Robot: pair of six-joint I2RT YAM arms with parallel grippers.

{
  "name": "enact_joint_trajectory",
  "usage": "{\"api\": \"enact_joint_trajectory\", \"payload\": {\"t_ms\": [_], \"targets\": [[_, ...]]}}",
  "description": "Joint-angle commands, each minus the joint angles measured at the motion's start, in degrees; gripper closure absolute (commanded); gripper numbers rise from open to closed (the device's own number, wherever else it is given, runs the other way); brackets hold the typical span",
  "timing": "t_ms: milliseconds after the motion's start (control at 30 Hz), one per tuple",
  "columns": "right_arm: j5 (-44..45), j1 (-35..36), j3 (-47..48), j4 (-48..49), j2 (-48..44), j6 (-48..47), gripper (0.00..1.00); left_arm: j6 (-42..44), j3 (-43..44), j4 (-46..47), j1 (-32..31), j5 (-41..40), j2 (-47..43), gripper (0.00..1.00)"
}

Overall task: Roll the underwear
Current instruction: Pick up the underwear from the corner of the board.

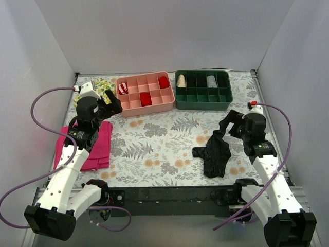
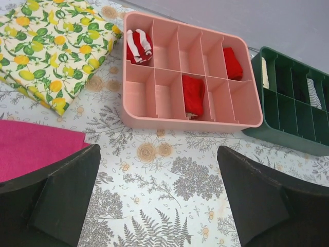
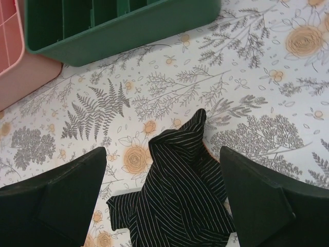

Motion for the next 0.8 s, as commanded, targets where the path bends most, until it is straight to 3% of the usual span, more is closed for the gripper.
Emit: {"api": "enact_joint_trajectory", "payload": {"t_ms": [0, 133, 300, 500, 767], "targets": [[4.61, -0.03, 4.01, -3.22, -1.37, 4.27, 0.01, -4.72, 4.94, -4.51, -0.01, -4.81, 1.32, 0.02], [3.64, -0.03, 11.12, -8.84, 1.17, -0.03, 0.02, -0.96, 7.85, -7.07, -0.10, 5.80, 3.87, 0.02], [1.90, -0.11, 17.10, -12.89, 6.09, -2.23, 0.01, -2.01, 14.18, -17.25, -0.10, 9.94, 8.18, 0.02], [-0.75, -0.11, 17.38, -14.48, 6.45, -4.34, 0.02, 0.90, 10.85, -15.33, -0.10, 10.83, 2.74, 0.02], [0.84, -0.11, 20.71, -19.40, 10.31, -10.66, 0.01, 0.02, 5.94, -19.20, -0.10, 22.57, 1.76, 0.02]]}}
